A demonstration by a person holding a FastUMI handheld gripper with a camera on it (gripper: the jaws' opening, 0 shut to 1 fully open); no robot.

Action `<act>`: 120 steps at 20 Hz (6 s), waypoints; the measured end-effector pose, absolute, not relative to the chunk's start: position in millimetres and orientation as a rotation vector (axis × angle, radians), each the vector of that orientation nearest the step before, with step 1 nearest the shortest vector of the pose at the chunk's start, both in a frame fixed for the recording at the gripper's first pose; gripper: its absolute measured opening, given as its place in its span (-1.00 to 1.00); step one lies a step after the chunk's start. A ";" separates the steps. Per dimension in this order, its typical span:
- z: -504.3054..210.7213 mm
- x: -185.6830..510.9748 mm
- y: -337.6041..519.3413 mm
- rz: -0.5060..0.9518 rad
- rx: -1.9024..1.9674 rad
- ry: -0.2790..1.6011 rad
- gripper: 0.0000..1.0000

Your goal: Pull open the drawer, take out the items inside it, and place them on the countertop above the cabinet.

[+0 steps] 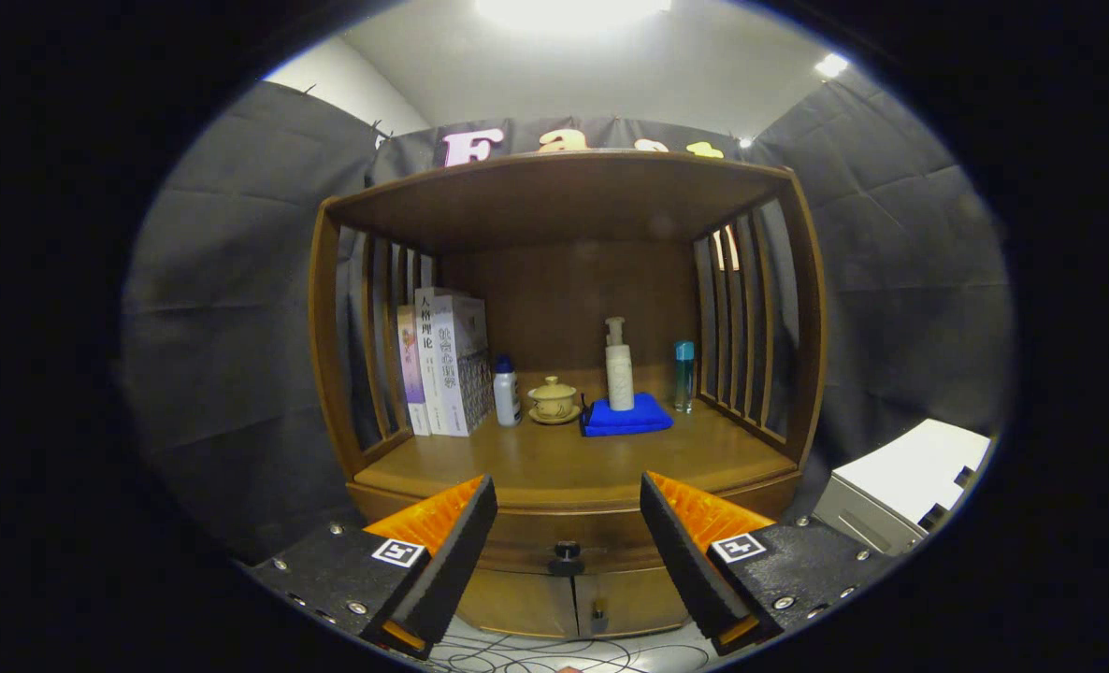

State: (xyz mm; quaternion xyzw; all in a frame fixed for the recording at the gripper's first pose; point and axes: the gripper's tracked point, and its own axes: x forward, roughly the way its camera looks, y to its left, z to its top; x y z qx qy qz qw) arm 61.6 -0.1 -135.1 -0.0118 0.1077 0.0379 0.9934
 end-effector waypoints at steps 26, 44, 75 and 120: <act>-324.1 116.6 -6.2 0.018 -0.111 0.344 -0.07; -318.1 37.1 -15.3 -0.004 -0.133 0.334 -0.34; -241.7 -93.5 27.6 0.202 -0.110 0.290 0.94; -327.3 87.8 -14.6 -0.101 -0.125 1.028 0.14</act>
